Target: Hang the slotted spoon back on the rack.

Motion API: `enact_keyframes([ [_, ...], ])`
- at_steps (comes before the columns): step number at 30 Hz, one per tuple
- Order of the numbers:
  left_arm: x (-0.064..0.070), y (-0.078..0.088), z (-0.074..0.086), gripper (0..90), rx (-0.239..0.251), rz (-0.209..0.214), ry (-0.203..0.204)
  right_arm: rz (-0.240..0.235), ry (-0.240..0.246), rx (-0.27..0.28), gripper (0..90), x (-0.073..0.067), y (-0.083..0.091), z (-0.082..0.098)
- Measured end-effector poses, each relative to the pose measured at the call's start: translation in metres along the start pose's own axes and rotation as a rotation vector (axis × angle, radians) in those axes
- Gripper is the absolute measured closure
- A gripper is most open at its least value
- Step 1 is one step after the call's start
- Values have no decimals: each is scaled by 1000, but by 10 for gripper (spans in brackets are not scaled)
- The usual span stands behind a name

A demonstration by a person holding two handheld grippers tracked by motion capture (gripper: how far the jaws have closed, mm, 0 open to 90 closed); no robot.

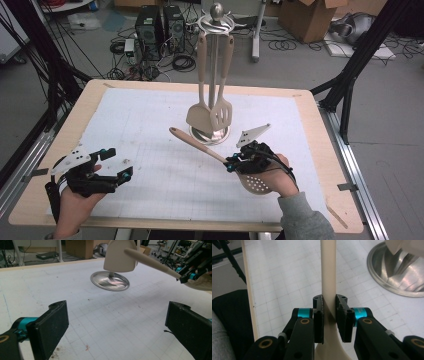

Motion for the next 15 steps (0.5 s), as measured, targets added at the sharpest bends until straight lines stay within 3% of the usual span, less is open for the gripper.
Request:
enact_keyframes([
  [8, -1, -2, 0, 54, -2, 3, 2, 8, 42, 57, 781, 1, 19, 0],
  [15, -2, -5, -1, 55, 9, 2, -3, 33, 22, 120, 781, 8, 39, 4],
])
Point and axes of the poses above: each handheld gripper's, and its own axes: y roughly backward along the jaws, z roughly out of its underside, x roughly to its right, the point moved 4 cm from there along -y, roughly forward along the jaws, and after that the axes turned 9 degrees about -y, right-handed, at the moved point
